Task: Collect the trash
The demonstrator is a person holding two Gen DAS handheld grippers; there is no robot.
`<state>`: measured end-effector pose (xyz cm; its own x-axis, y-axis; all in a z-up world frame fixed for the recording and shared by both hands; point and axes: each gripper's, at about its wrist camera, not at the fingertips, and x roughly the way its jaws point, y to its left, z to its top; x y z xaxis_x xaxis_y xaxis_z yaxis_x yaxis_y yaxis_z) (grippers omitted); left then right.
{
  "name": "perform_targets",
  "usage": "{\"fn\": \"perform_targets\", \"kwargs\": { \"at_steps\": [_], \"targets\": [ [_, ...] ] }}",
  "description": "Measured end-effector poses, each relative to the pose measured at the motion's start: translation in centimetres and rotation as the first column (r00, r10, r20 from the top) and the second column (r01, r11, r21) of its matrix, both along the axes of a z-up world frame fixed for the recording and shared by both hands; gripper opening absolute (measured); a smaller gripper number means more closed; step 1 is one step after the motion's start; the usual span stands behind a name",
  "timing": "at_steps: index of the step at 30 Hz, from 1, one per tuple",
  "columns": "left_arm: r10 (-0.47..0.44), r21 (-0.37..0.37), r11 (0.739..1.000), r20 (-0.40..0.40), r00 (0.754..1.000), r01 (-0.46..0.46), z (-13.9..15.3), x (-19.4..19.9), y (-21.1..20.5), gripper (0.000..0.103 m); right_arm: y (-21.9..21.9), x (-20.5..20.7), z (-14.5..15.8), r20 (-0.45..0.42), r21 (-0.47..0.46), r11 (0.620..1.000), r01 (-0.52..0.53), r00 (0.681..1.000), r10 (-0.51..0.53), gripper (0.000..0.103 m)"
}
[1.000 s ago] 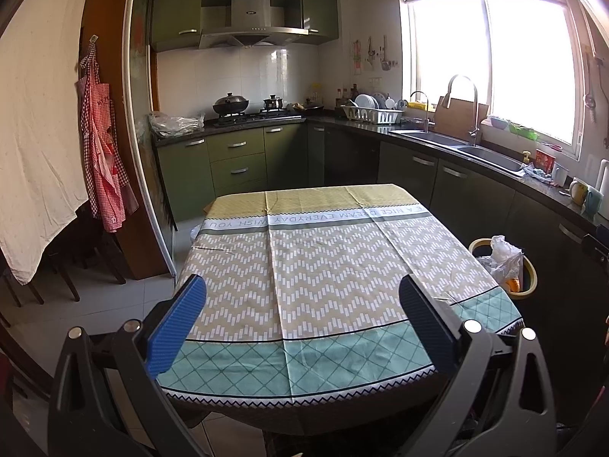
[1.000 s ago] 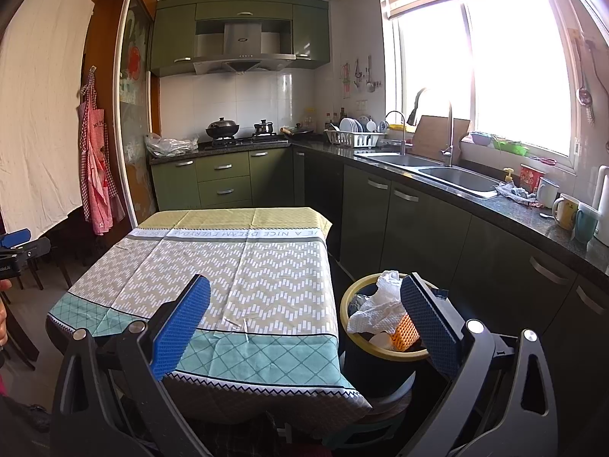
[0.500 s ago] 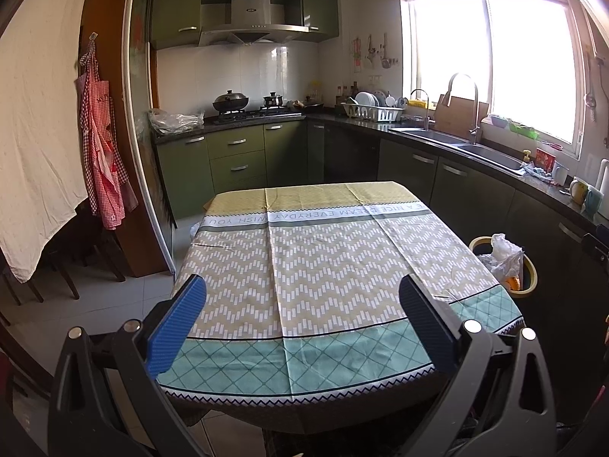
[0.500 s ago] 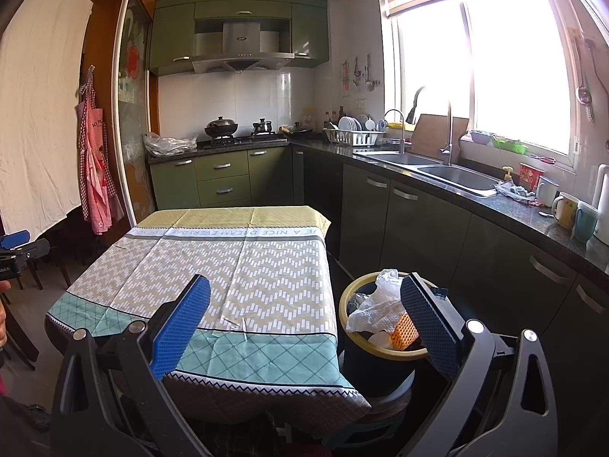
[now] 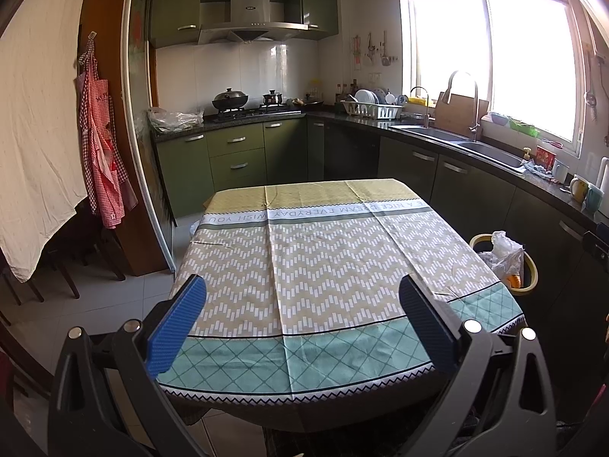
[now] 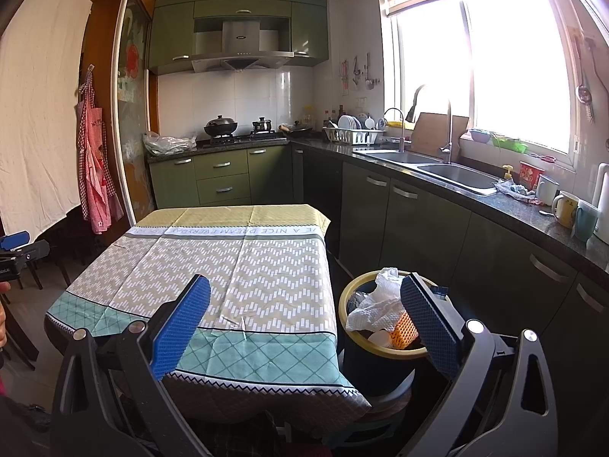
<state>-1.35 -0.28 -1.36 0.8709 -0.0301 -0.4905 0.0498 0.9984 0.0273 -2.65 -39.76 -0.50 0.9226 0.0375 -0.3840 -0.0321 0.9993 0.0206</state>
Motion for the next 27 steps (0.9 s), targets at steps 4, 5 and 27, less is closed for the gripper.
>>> {"fn": "perform_targets", "kwargs": {
  "at_steps": [4,5,27],
  "targets": [
    [0.001,-0.004,1.0,-0.011,1.0,-0.001,-0.3,0.2,0.1,0.097,0.1,0.2,-0.2,-0.01,-0.002,1.0,0.0,1.0,0.0,0.099],
    [0.002,-0.005,1.0,-0.016,1.0,-0.002,-0.5,0.3,0.1,0.097,0.1,0.3,-0.3,-0.013,-0.002,1.0,0.0,1.0,0.0,0.099],
    [0.051,-0.025,0.998,-0.008,0.999,-0.051,0.2,0.4,1.1,0.097,-0.1,1.1,-0.8,-0.028,-0.002,1.0,-0.005,1.0,0.004,0.099]
  ]
}}
